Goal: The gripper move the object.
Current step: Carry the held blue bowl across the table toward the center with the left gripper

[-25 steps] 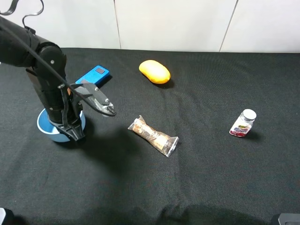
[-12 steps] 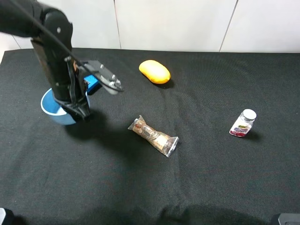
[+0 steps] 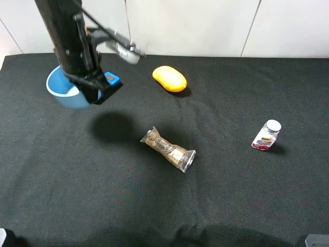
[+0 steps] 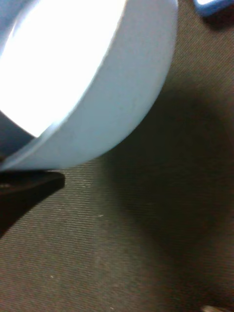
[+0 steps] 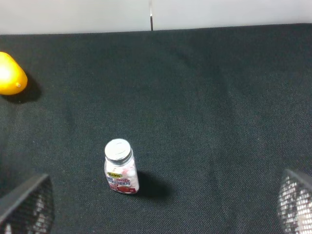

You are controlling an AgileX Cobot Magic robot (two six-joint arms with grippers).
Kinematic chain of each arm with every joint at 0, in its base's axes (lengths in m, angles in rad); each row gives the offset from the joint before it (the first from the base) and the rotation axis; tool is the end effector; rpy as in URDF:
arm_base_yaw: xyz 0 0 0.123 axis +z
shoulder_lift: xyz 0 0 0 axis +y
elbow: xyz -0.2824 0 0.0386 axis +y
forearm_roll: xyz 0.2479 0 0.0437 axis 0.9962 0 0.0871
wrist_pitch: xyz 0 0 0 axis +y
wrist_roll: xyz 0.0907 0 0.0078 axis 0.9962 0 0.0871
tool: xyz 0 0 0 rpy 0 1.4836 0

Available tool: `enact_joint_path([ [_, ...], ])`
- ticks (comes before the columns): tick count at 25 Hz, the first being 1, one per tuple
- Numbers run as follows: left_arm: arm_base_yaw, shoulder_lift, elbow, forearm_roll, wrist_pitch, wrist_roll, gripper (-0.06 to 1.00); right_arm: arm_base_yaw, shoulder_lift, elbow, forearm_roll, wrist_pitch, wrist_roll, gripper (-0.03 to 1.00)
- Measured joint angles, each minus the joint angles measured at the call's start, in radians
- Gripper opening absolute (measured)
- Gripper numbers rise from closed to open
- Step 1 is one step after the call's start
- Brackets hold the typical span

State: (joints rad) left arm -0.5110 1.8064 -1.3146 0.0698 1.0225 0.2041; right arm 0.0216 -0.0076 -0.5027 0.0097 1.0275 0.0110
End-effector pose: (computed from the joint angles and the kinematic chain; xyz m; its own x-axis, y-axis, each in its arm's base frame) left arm 0.3128 -0.1692 0.2201 -0.7238 0.6784 -0.1261 0.6725 0.7344 0.0916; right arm -0.0050 0.0006 0.2806 -0.4172 0.0070 -0.9088 -0.0225 0.9996 0.0180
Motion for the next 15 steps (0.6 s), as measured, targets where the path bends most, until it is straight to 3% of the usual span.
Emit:
enact_joint_path([
  [9, -0.025, 0.029, -0.212, 0.005, 0.076, -0.003, 0.0, 0.0, 0.0, 0.0, 0.0, 0.0, 0.0, 0.69],
  [12, -0.038, 0.095, -0.333, 0.005, 0.147, -0.002, 0.0, 0.0, 0.0, 0.0, 0.0, 0.0, 0.0, 0.69],
  [15, -0.052, 0.18, -0.456, 0.005, 0.152, 0.008, 0.0, 0.0, 0.0, 0.0, 0.0, 0.0, 0.0, 0.69],
])
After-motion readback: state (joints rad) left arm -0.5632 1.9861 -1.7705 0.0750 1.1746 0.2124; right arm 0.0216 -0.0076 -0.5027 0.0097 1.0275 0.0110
